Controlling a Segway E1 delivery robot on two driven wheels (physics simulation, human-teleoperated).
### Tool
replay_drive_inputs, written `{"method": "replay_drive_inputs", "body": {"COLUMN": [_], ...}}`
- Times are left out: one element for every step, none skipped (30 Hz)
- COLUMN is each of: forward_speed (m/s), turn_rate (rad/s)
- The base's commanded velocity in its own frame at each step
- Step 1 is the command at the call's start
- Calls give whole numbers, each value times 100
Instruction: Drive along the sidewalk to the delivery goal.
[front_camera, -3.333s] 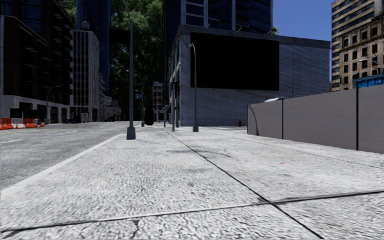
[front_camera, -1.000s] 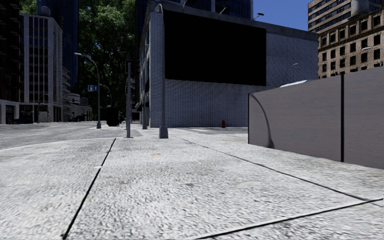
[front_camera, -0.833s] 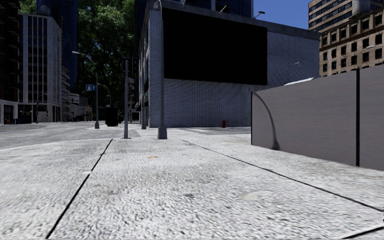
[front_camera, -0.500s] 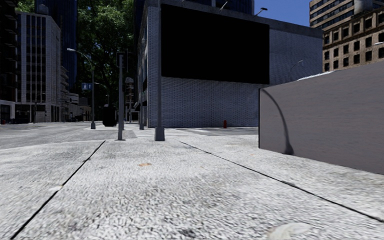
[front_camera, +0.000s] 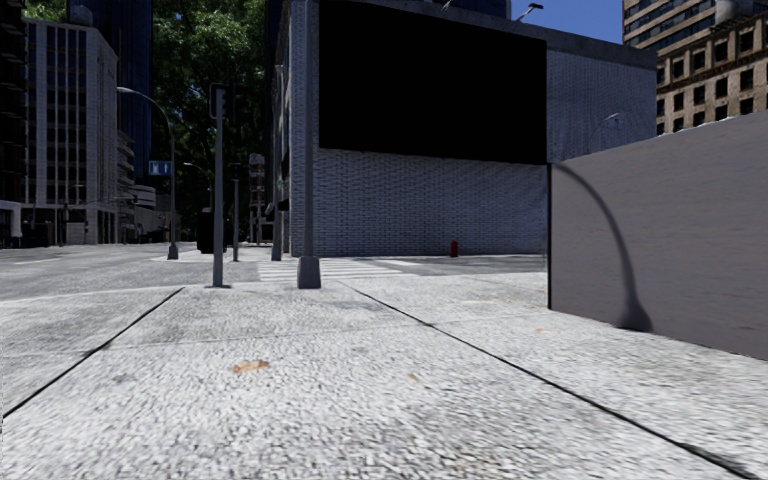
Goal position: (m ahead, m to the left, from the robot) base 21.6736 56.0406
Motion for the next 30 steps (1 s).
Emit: {"method": "replay_drive_inputs", "body": {"forward_speed": [200,200,200,200,200,200,200,200,200,200,200,200,200,200,200,200,200,200,200,200,200,200,200,200,200,200,200,200,200,200], "turn_rate": [0,0,0,0,0,0,0,0,0,0,0,0,0,0,0,0,0,0,0,0,0,0,0,0,0,0,0,0,0,0]}}
